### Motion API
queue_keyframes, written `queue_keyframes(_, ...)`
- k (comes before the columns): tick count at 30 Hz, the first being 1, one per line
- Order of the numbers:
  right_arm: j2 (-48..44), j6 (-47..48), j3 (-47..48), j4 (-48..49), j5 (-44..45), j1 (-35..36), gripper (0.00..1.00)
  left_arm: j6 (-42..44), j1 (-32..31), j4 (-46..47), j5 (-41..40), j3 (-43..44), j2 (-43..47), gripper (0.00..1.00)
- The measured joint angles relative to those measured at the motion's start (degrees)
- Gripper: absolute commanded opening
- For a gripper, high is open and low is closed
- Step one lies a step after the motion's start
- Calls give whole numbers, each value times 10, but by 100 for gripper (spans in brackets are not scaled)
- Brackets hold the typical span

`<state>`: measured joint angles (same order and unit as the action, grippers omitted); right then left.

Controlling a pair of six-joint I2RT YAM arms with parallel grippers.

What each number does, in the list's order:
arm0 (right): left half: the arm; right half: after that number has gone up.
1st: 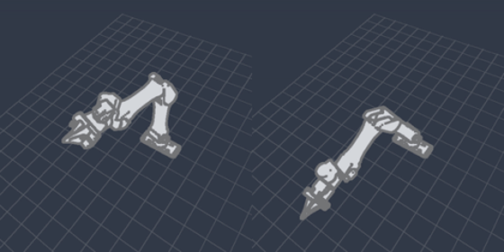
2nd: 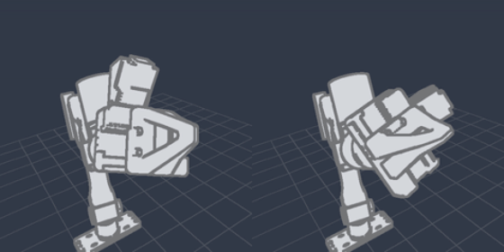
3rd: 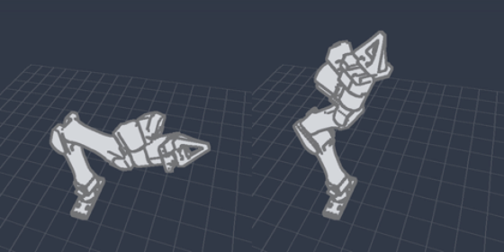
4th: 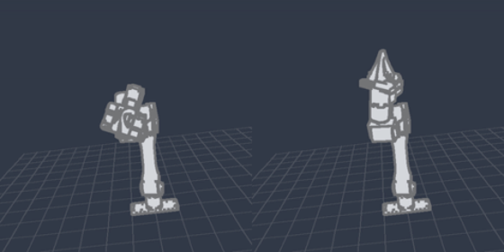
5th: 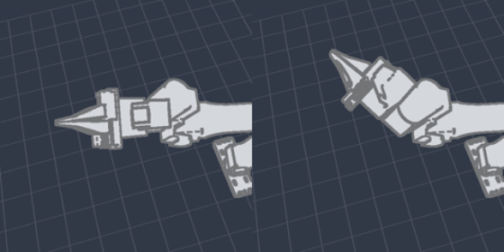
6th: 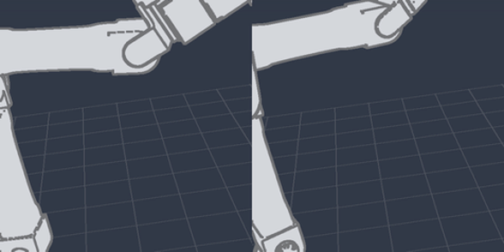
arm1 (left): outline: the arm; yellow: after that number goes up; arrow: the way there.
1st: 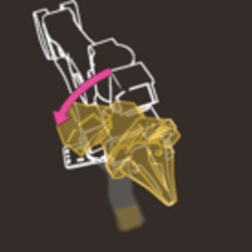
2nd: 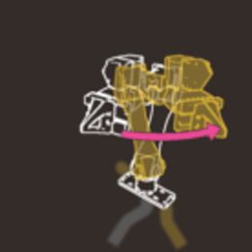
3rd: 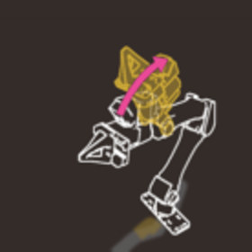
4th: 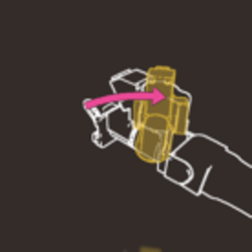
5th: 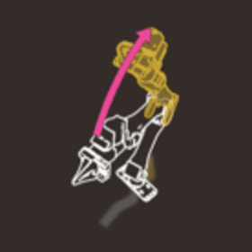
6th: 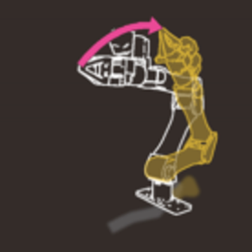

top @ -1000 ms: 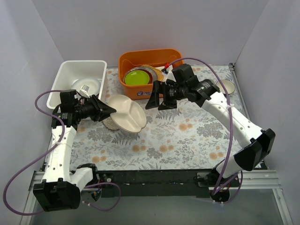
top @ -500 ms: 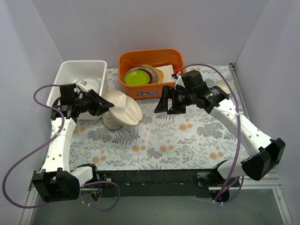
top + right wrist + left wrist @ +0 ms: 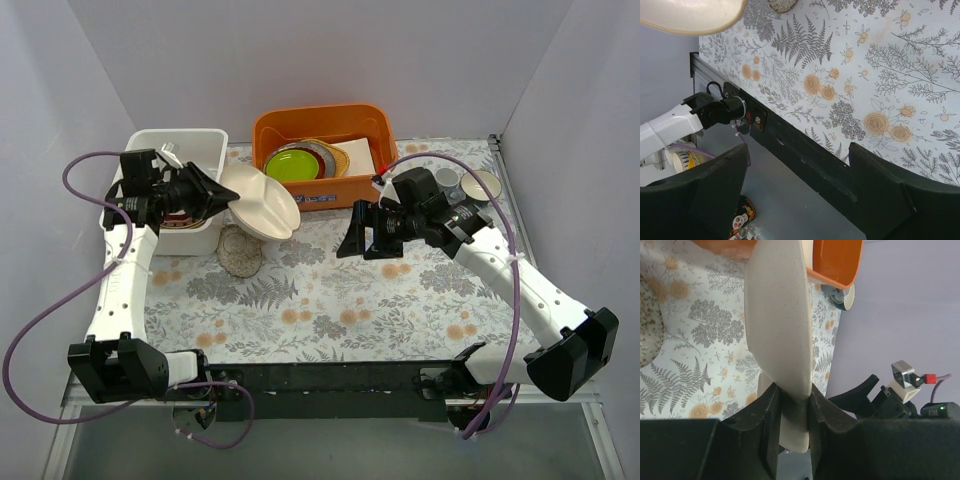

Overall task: Place the plates into the plastic bin on the countertop
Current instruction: Place the plate in the plastic bin.

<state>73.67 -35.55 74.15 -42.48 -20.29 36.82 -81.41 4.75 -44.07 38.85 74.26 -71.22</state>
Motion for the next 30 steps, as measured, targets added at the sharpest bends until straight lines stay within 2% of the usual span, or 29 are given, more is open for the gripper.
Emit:
queue_keyframes(7, -14, 0, -37, 7, -5, 0, 88, 0, 8, 4, 2, 68, -46, 0)
queue_keyframes(16, -73, -3, -110, 10, -7, 0, 88, -14, 68, 26, 8, 127, -123, 0)
queue_keyframes(30, -108, -2, -160, 5, -6, -1, 88, -118, 176, 147, 0, 112, -146, 0)
